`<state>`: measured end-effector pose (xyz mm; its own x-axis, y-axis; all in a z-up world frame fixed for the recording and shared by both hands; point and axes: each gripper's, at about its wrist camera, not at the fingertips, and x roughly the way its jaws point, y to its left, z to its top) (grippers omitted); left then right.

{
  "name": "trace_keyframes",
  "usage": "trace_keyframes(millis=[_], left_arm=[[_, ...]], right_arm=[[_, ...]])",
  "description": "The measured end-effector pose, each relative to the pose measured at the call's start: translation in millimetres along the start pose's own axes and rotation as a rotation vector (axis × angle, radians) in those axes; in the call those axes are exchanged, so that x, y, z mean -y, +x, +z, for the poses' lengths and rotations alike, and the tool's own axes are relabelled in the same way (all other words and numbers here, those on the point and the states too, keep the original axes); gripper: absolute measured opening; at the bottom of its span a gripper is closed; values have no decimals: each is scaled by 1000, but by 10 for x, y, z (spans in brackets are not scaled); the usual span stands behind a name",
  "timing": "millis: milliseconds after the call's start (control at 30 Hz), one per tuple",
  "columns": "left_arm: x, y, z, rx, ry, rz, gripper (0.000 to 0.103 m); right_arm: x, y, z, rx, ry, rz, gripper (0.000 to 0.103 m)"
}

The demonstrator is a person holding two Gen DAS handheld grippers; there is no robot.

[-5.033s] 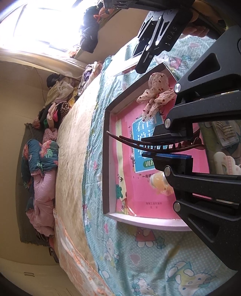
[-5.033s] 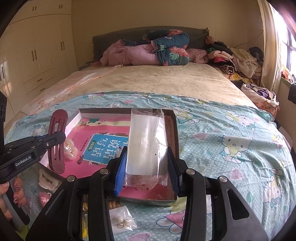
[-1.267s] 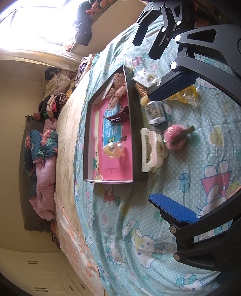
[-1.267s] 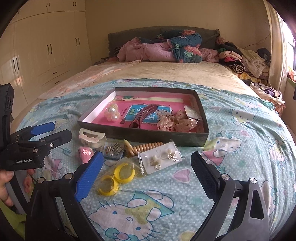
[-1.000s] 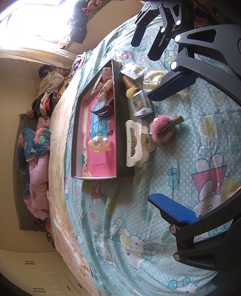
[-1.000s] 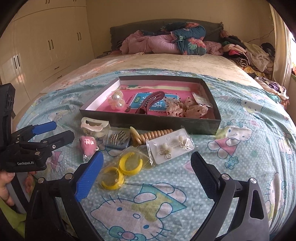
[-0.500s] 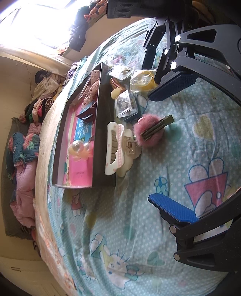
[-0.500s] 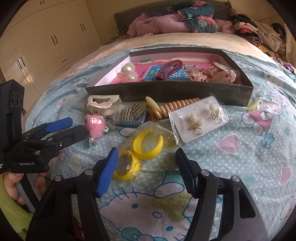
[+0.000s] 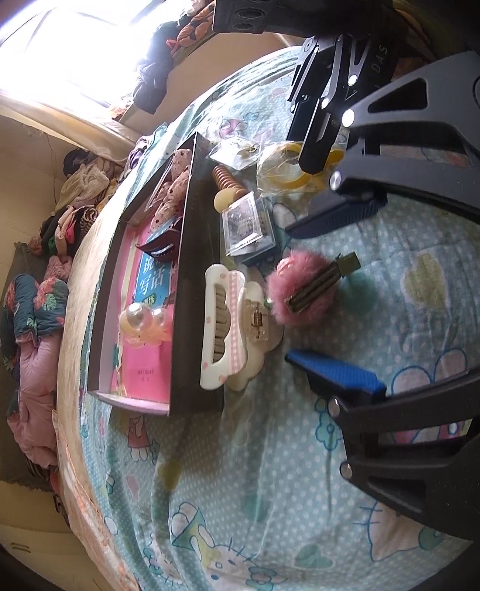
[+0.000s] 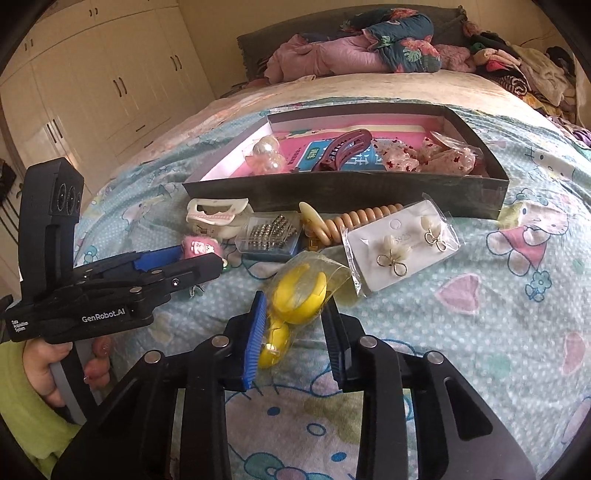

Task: Organize jewelry
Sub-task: 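Grasp the bagged yellow hoop earrings with the right tool while the left tool grasps the pink pom-pom clip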

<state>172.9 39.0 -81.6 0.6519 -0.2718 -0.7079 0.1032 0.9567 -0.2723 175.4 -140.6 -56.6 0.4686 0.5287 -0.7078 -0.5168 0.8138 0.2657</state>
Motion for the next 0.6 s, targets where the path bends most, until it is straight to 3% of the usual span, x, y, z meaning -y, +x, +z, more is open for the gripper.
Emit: trace_keyframes(millis=[133, 600], left_arm=[[67, 44, -16, -14, 21, -3, 24], [243, -75, -81, -7, 54, -18, 20]], right_arm=[[61, -61, -12, 6, 10, -11, 29], [239, -312, -73, 36, 51, -42, 27]])
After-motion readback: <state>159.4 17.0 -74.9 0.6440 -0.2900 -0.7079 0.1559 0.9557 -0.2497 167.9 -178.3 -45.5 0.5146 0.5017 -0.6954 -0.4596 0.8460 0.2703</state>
